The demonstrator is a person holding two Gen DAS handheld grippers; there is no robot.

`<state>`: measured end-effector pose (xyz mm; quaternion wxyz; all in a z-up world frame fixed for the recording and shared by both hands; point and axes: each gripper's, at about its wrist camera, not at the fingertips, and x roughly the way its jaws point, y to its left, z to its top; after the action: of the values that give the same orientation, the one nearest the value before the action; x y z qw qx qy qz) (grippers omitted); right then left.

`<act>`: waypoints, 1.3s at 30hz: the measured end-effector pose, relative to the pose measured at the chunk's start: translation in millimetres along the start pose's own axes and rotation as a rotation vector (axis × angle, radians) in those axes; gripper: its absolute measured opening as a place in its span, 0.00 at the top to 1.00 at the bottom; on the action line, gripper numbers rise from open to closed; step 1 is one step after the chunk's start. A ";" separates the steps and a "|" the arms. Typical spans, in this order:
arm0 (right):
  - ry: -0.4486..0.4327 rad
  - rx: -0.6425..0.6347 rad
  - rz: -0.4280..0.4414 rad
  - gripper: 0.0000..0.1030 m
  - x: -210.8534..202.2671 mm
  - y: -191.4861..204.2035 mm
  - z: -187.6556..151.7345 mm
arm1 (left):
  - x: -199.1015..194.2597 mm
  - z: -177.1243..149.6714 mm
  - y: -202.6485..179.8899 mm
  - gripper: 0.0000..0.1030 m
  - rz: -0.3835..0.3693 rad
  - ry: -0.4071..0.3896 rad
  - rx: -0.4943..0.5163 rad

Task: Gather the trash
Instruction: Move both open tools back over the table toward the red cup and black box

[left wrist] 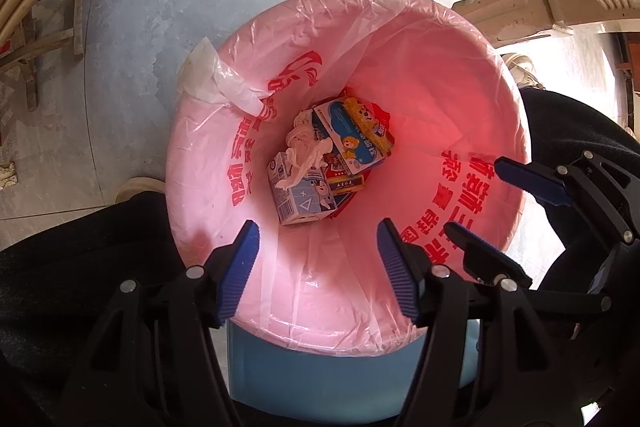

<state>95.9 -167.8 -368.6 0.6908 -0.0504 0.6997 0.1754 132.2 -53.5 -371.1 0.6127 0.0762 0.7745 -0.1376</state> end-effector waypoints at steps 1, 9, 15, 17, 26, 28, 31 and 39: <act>0.001 -0.002 -0.002 0.49 0.0 0.4 -0.1 | -0.7 -0.5 -0.2 0.41 0.004 -0.002 0.001; -0.001 -0.042 0.012 0.42 -21.1 11.2 -9.4 | -23.6 -22.5 -9.7 0.41 0.074 -0.020 0.101; -0.118 -0.159 0.067 0.23 -109.4 37.7 -31.5 | -113.5 -67.1 -5.3 0.30 0.058 -0.135 0.220; -0.163 -0.222 0.078 0.15 -145.7 47.4 -35.1 | -156.4 -77.7 -1.2 0.28 0.053 -0.195 0.244; -0.374 -0.391 0.064 0.08 -291.9 50.9 3.2 | -344.7 -41.8 7.2 0.22 0.135 -0.384 0.298; -0.429 -0.414 0.040 0.08 -321.2 44.2 16.0 | -374.6 -19.5 5.4 0.22 0.152 -0.386 0.274; -0.502 -0.463 0.012 0.08 -357.2 33.6 32.8 | -404.6 15.6 -0.9 0.22 0.136 -0.353 0.240; -0.574 -0.532 -0.055 0.07 -392.9 6.4 91.5 | -422.5 92.8 -24.7 0.21 0.147 -0.300 0.252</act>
<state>196.7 -200.5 20.8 0.8257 -0.1954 0.4063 0.3390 311.6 -84.1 22.2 0.7151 0.1872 0.6437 -0.1982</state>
